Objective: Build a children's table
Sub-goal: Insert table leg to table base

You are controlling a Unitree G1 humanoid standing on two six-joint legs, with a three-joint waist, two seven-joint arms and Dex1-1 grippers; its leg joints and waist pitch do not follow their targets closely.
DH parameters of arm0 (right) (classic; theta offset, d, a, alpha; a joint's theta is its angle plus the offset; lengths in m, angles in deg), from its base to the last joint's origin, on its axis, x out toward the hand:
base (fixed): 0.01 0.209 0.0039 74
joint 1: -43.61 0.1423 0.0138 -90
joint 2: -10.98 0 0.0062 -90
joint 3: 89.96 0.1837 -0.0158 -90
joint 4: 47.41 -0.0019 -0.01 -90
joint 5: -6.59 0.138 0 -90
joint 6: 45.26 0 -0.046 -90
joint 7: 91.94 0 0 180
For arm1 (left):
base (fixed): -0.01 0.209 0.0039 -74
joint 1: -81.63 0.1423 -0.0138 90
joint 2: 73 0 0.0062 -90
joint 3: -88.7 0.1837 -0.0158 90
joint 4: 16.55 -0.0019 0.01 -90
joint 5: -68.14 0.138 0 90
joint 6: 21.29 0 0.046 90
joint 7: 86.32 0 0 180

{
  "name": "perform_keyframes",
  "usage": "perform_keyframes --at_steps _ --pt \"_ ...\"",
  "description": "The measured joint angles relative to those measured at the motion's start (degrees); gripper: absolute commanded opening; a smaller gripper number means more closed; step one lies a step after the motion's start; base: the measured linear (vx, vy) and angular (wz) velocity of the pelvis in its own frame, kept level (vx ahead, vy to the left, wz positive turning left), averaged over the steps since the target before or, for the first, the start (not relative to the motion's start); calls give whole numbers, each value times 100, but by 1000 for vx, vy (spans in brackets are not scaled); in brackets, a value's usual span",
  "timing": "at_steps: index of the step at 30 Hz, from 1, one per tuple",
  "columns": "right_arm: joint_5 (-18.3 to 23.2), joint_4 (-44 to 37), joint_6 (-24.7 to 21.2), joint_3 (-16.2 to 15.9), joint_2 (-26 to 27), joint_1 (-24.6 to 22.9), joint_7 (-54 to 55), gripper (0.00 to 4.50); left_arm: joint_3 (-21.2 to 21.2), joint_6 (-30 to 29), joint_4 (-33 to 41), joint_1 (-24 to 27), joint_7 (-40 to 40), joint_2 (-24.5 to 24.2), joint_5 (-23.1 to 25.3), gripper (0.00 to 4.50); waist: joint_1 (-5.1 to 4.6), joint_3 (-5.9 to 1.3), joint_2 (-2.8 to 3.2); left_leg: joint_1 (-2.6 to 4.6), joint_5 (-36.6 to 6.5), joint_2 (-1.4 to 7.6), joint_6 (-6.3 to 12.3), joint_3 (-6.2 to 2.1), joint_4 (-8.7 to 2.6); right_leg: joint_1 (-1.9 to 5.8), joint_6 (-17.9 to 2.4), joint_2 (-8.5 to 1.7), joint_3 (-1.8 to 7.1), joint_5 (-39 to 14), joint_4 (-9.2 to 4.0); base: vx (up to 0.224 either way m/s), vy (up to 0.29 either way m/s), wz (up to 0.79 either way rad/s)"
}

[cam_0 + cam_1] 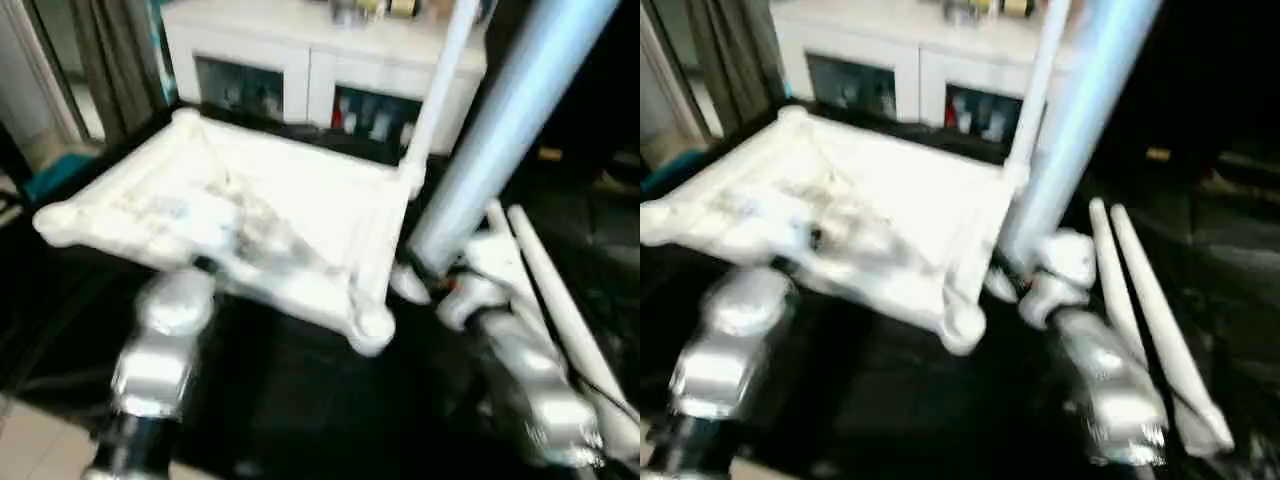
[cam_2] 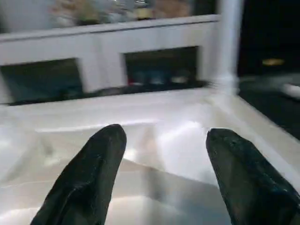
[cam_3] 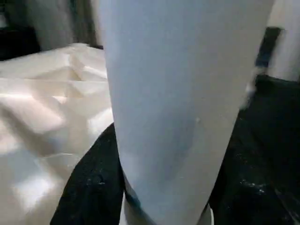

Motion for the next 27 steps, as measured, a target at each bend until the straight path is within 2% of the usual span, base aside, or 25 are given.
perform_keyframes --at_steps 1,2,3,5,6,9,11,14,17,20,24,25,27 --pt "63 -63 -5 -19 -5 1 -57 192 11 2 -1 0 243 -78 -95 347 -38 13 22 2 7 29 -5 4 8 34 -17 -4 -33 10 -18 -74 -46 10" --pt "81 -99 0 -26 -29 1 -109 192 52 19 -5 -4 483 -174 -151 357 -71 29 48 23 35 80 -8 43 6 74 -1 -22 -64 0 -45 -74 -46 10" --pt "89 -100 24 -25 -127 4 -185 192 188 92 -81 -61 920 -359 -188 364 -103 46 80 47 55 155 -41 117 -2 117 35 -25 -85 -24 -64 -69 -41 22" --pt "133 -99 33 45 -288 5 -302 192 360 183 -201 -161 1569 -587 -274 368 -144 58 100 55 65 193 -120 174 -35 125 71 -42 -86 -47 -66 -66 -46 21" --pt "189 -96 29 121 -358 1 -372 192 463 254 -315 -226 1946 -690 -320 395 -178 64 107 54 75 197 -131 203 -66 126 72 -50 -81 -47 -71 -71 -41 15" --pt "388 -94 -28 258 -605 5 -645 192 899 401 -834 -684 2776 -929 -273 411 -234 67 107 48 201 217 -162 204 -135 115 73 -40 -91 -47 -70 -67 -45 9" --pt "451 -96 -92 316 -769 27 -822 192 1045 551 -1142 -939 3156 -1026 -183 438 -254 67 107 42 212 231 -165 202 -160 108 73 -35 -108 -48 -76 -52 -51 6" --pt "518 -91 -172 310 -1109 16 -1212 192 1418 937 -1908 -1491 3758 -1162 168 438 -277 72 124 24 271 258 -209 171 -184 109 73 -34 -207 -48 -112 -18 -14 0" --pt "522 -91 -183 279 -1329 -10 -1505 192 1653 1309 -2660 -1890 4165 -1303 500 438 -294 73 144 5 342 270 -231 120 -255 116 73 -32 -307 -48 -196 0 0 0" --pt "522 -92 -229 243 -1547 -65 -1745 192 1810 1783 -3456 -2337 4401 -1419 763 403 -291 70 159 -36 381 296 -230 98 -277 117 72 -41 -385 -47 -260 0 0 0" --pt "531 -94 -249 196 -1603 -68 -1877 192 1838 2201 -4125 -2767 4589 -1374 873 378 -257 66 171 -52 436 305 -247 104 -281 133 65 -49 -388 -43 -259 0 0 0" --pt "537 -92 -251 174 -1603 -68 -1897 192 1839 2272 -4212 -2802 4614 -1364 881 359 -252 68 174 -49 436 308 -247 104 -281 144 65 -50 -388 -42 -260 0 0 0" --pt "537 -93 -253 145 -1603 -66 -1926 192 1838 2451 -4504 -2879 4630 -1268 914 358 -245 73 183 -32 436 322 -247 105 -281 183 64 -50 -390 -42 -261 0 0 0"
